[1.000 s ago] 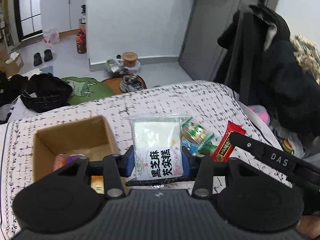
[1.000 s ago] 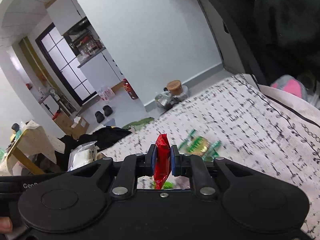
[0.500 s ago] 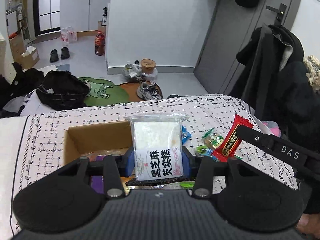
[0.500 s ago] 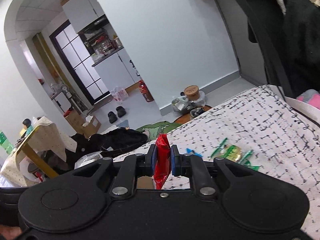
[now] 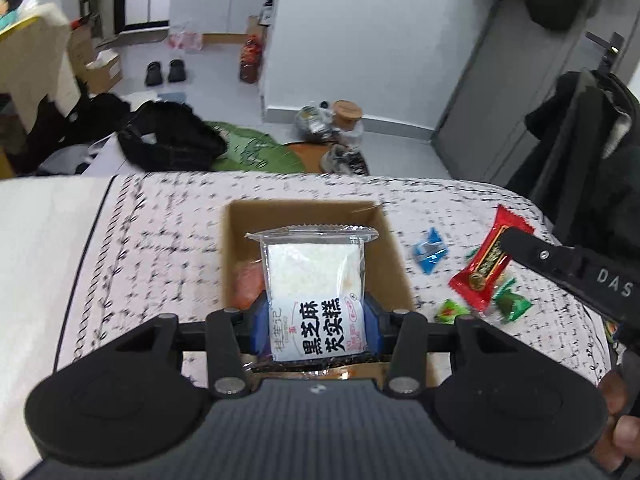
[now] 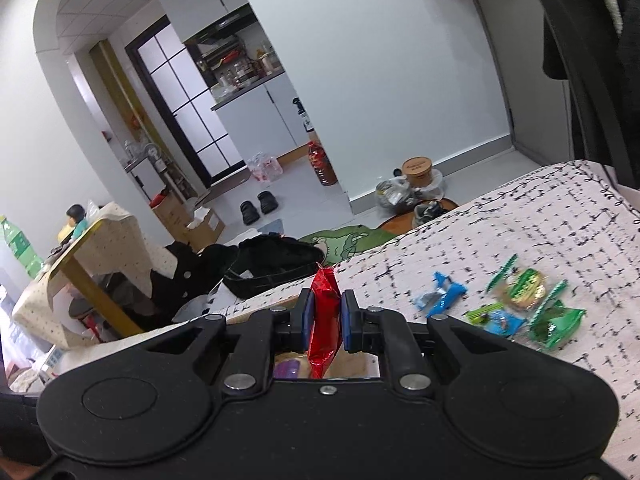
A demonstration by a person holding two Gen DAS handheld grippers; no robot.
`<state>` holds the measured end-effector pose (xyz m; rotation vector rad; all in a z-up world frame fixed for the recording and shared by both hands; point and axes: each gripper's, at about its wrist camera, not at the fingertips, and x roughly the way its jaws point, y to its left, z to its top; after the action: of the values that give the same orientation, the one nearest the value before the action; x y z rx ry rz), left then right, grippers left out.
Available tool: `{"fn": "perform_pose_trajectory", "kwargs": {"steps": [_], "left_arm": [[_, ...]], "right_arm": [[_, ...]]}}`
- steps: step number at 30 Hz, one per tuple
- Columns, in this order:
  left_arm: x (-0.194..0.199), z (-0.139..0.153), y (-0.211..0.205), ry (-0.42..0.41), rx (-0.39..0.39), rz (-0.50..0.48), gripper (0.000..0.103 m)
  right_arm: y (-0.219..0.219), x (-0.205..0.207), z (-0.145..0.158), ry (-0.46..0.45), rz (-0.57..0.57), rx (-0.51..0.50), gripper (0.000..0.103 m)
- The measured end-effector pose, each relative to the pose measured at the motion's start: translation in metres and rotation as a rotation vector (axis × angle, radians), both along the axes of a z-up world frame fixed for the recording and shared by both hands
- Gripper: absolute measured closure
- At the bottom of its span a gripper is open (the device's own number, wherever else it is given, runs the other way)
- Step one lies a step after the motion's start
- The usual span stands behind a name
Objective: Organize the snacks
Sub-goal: 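Carry the white pack and red bar over the cardboard box with both grippers, then open the left gripper to drop the white pack while the right drops the red bar into the box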
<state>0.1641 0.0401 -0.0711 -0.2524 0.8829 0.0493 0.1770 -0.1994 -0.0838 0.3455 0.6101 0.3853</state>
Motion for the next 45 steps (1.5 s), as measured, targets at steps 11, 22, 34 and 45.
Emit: {"fn": "perform_pose_trajectory", "kwargs": {"steps": [11,22,34,45], "left_arm": [[-0.009,-0.011,0.016,0.056,-0.054,-0.017,0.054],[-0.002,-0.009,0.023,0.026,-0.045,0.051,0.041],[0.004,-0.013,0.024,0.043,-0.044,0.078,0.023],[0.009,-0.013,0.002,0.058,-0.007,0.050,0.015]], "right_arm": [[0.032,-0.005,-0.003,0.011,0.048,-0.030,0.089],[0.046,0.002,-0.008,0.049,0.073,-0.010,0.088],[0.034,0.012,-0.017,0.121,0.058,0.001,0.063],[-0.001,0.002,-0.020,0.124,-0.005,-0.081,0.037]]}}
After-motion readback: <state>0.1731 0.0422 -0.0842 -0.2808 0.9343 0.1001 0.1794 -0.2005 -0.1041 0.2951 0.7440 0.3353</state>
